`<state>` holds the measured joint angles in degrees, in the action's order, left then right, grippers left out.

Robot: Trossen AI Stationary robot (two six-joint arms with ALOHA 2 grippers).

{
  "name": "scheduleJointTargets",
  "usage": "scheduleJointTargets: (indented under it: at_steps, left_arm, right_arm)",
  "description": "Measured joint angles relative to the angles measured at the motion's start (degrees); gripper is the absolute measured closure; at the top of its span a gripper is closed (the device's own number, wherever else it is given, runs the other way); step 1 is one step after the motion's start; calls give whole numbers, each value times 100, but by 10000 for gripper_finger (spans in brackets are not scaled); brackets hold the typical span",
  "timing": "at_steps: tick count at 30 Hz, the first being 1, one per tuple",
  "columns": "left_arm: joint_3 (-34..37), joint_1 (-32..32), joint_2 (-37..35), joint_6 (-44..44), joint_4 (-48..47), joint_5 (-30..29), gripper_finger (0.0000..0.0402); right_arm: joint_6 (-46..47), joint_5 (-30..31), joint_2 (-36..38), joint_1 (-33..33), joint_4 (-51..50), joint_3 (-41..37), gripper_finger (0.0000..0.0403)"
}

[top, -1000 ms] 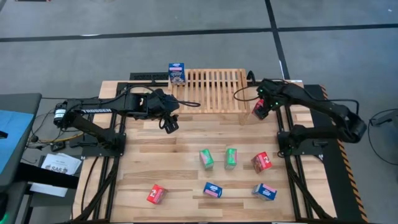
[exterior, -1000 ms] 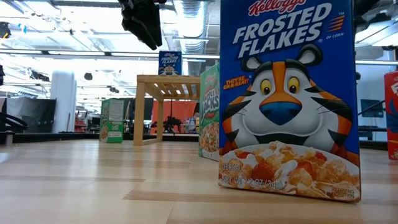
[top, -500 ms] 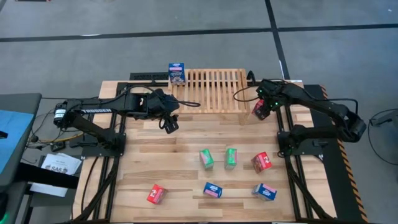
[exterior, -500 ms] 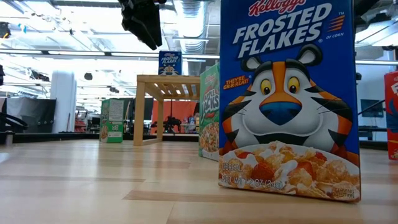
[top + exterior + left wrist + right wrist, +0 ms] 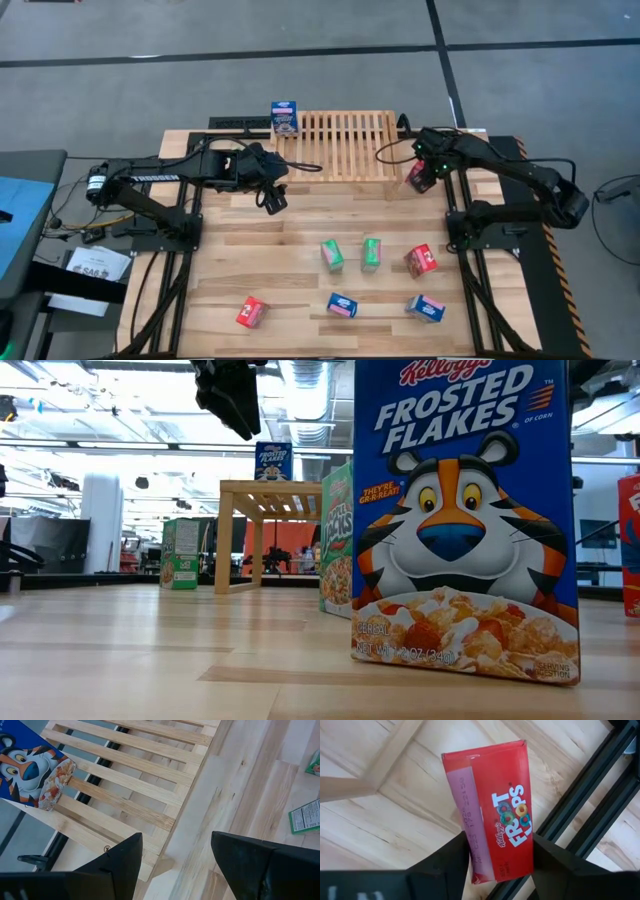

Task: Stack cereal on shelf
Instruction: Put the top red cereal box on the shelf

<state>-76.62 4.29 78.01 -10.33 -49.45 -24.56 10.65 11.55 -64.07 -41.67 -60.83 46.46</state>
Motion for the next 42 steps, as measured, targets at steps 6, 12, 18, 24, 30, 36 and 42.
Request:
scheduleJointTargets:
  at_steps: [6,12,18,24,30,36,42]
  left_arm:
    - [0,-1,-1,0,0,0,175]
    - [0,-1,0,0,1,0,175]
    - [0,-1,1,0,2,0,175]
    - [0,1,1,0,2,0,175]
    - [0,-1,1,0,2,2,175]
    - [0,-1,1,-46,2,2,175]
    - [0,1,1,-46,2,1,175]
  right_arm:
    - [155,-7,0,0,-513,336,197]
    - [241,15,0,0,-901,1115,197]
    - [254,389,2,2,-1285,2019,197]
    - [148,839,2,-10,-1457,2865,198]
    - [-666,841,2,-11,-917,3533,198]
    - [-2140,786,0,31,278,3794,198]
    - [-3744,771,-57,259,1485,3799,198]
